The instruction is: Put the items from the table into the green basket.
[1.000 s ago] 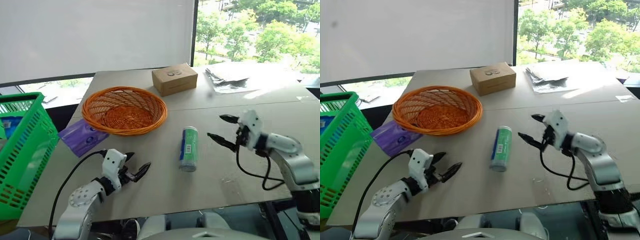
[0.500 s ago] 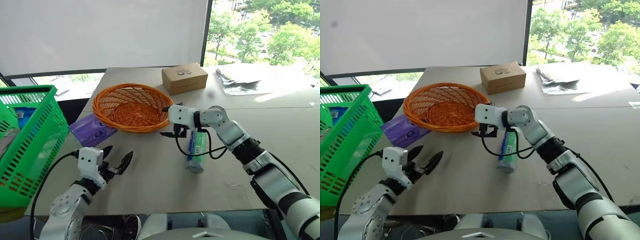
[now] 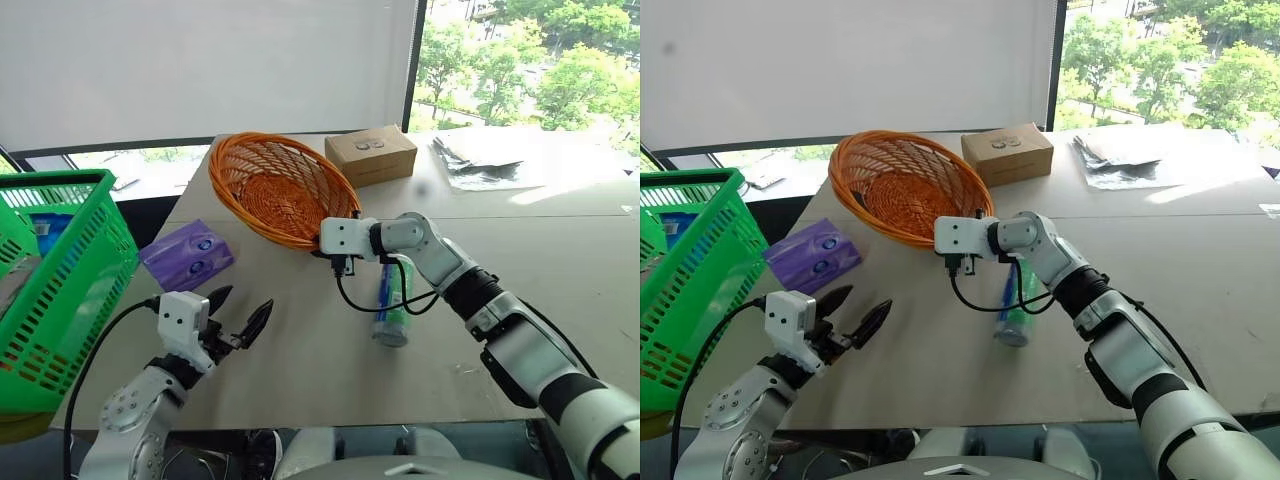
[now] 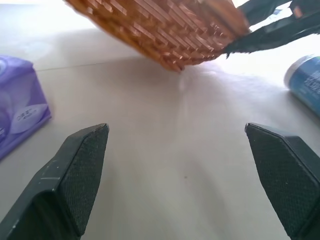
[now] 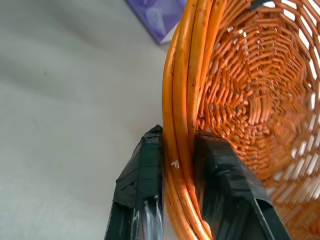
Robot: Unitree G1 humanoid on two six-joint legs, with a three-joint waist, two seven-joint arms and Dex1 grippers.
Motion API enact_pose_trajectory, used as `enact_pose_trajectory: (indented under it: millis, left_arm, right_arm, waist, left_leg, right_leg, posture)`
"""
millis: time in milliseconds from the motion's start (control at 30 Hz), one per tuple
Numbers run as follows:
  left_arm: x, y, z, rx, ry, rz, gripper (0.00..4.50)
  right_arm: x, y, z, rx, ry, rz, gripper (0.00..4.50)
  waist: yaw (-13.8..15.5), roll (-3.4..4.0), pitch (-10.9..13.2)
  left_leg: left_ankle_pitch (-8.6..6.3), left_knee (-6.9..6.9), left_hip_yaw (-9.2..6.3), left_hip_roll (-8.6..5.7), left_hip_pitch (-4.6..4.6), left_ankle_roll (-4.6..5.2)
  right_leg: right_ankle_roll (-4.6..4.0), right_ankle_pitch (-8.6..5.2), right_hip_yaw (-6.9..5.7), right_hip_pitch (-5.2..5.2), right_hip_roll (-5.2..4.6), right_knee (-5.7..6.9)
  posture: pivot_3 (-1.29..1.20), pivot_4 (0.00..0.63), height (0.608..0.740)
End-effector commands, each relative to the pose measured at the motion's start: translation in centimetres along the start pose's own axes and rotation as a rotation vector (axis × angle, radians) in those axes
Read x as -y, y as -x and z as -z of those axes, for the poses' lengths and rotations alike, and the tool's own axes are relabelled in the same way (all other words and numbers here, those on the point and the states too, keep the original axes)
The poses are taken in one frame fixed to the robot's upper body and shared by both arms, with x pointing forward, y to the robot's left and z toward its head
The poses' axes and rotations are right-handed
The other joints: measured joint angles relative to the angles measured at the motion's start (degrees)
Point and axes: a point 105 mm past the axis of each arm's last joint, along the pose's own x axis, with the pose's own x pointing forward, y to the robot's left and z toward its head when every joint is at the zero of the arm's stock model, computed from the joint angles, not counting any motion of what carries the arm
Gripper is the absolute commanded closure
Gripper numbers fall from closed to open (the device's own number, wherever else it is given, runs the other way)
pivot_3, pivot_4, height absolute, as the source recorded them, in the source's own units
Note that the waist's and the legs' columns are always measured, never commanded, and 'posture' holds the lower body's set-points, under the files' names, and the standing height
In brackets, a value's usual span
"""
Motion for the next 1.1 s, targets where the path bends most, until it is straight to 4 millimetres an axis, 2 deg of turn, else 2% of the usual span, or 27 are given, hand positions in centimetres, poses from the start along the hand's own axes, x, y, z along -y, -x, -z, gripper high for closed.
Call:
enact_pose_trajectory:
  millis: [33,133,200,333,367,400,500,600,633,700,767,900,933,1000,1100]
  left_arm:
    - [0.9,0.0,-2.0,0.085,-0.055,0.039,0.00]
    - [1.5,-0.5,-2.7,0.121,-0.062,0.055,0.00]
    - [2.0,-1.0,-3.3,0.145,-0.065,0.073,0.00]
    - [2.8,-2.5,-4.7,0.196,-0.058,0.115,0.00]
    - [2.9,-2.9,-4.9,0.202,-0.059,0.125,0.00]
    - [3.2,-3.5,-5.1,0.208,-0.058,0.141,0.00]
    - [3.4,-5.4,-5.4,0.200,-0.042,0.157,0.00]
    - [2.6,-7.2,-5.6,0.176,0.004,0.114,0.00]
    - [2.4,-7.5,-5.7,0.173,0.004,0.106,0.00]
    - [2.0,-8.1,-5.7,0.166,-0.013,0.099,0.00]
    - [1.4,-8.6,-5.6,0.155,-0.033,0.081,0.00]
    - [-2.1,-8.9,-5.2,0.098,-0.134,-0.056,0.00]
    - [-3.3,-8.7,-5.1,0.078,-0.177,-0.103,0.00]
    - [-4.9,-8.3,-5.0,0.053,-0.228,-0.155,0.00]
    - [-7.6,-7.4,-5.7,0.038,-0.319,-0.270,0.00]
  right_arm:
    - [1.9,0.8,-1.5,0.053,0.034,0.082,4.11]
    - [4.0,2.4,-2.1,0.073,0.059,0.195,4.11]
    - [5.0,4.3,-1.8,0.045,0.099,0.232,4.11]
    - [8.0,11.5,-0.9,-0.089,0.187,0.383,4.11]
    - [8.3,13.2,-0.8,-0.119,0.188,0.413,4.11]
    - [8.4,15.4,0.2,-0.191,0.188,0.437,4.11]
    - [7.0,21.8,4.1,-0.451,0.161,0.456,4.11]
    - [6.2,26.4,6.7,-0.611,0.103,0.522,4.11]
    - [5.9,27.3,7.4,-0.651,0.098,0.532,4.11]
    - [5.6,28.5,8.6,-0.695,0.076,0.552,3.09]
    - [5.2,29.0,9.7,-0.716,0.060,0.564,2.41]
    - [4.8,29.4,10.9,-0.691,0.034,0.616,0.38]
    - [4.4,29.2,10.8,-0.675,0.023,0.615,0.05]
    - [4.3,28.5,9.6,-0.578,-0.029,0.640,0.05]
    - [4.4,26.0,5.2,-0.264,-0.166,0.670,0.05]
  waist:
    - [0.0,0.02,0.0]
    - [0.1,0.07,0.1]
    - [0.6,0.06,0.1]
    - [1.4,0.05,0.2]
    - [1.8,0.03,0.2]
    - [2.1,0.02,0.2]
    - [2.2,-0.04,0.1]
    - [0.9,-0.02,0.1]
    - [-0.1,0.01,0.1]
    - [-1.7,0.08,0.1]
    - [-3.2,0.09,0.1]
    - [-4.6,0.08,0.1]
    - [-4.7,0.07,0.1]
    - [-4.7,0.06,0.1]
    - [-4.8,0.07,0.1]
  left_leg:
    - [0.00,0.00,0.00,0.00,0.00,0.00]
    - [0.00,-0.03,-0.01,0.01,0.01,0.00]
    - [0.00,-0.02,-0.02,0.01,-0.02,0.00]
    - [0.00,0.05,-0.08,-0.03,-0.20,0.00]
    - [0.01,0.26,-0.19,-0.06,-0.71,0.00]
    - [0.03,0.39,-0.24,-0.08,-1.05,-0.01]
    - [0.03,0.40,-0.23,-0.11,-1.29,-0.02]
    - [0.01,0.34,-0.11,-0.04,-1.26,0.02]
    - [0.02,0.32,-0.04,-0.01,-1.22,0.03]
    - [0.02,0.27,0.16,0.04,-1.08,0.03]
    - [0.03,0.21,0.34,0.06,-0.88,0.04]
    - [0.03,0.28,0.37,0.18,-0.60,0.05]
    - [0.03,0.30,0.36,0.19,-0.57,0.05]
    - [0.02,0.32,0.33,0.22,-0.43,0.05]
    - [0.02,0.34,0.33,0.27,-0.44,0.05]
  right_leg:
    - [0.00,0.00,0.00,-0.01,0.00,0.01]
    - [-0.01,-0.01,0.00,-0.01,0.00,0.02]
    - [-0.01,-0.01,-0.01,-0.01,0.00,0.02]
    - [0.01,0.00,-0.07,-0.08,-0.03,-0.04]
    - [0.02,0.02,-0.19,-0.50,-0.07,0.00]
    - [0.03,0.04,-0.23,-0.84,-0.09,0.03]
    - [0.04,0.04,-0.21,-0.87,-0.13,-0.18]
    - [0.04,0.04,-0.12,-0.87,-0.06,-0.26]
    - [0.04,0.04,-0.06,-0.88,-0.03,-0.23]
    - [0.04,0.04,0.15,-0.88,0.04,-0.08]
    - [0.04,0.04,0.37,-0.84,0.11,0.05]
    - [0.03,0.05,0.38,-0.56,0.28,0.12]
    - [0.03,0.05,0.38,-0.51,0.29,0.12]
    - [0.03,0.05,0.36,-0.35,0.32,0.09]
    - [0.04,0.06,0.38,-0.35,0.33,0.08]
  posture:
    - [0.15,0.000,0.740]
    - [0.15,0.000,0.740]
    - [0.15,0.000,0.740]
    - [0.10,0.000,0.740]
    - [0.09,0.000,0.740]
    - [0.08,0.000,0.740]
    - [0.04,0.000,0.740]
    - [0.00,0.000,0.740]
    - [-0.01,0.000,0.740]
    - [-0.02,0.000,0.740]
    - [-0.03,0.000,0.740]
    - [-0.03,0.000,0.740]
    - [-0.03,0.000,0.740]
    - [-0.03,0.000,0.740]
    - [-0.03,0.000,0.740]
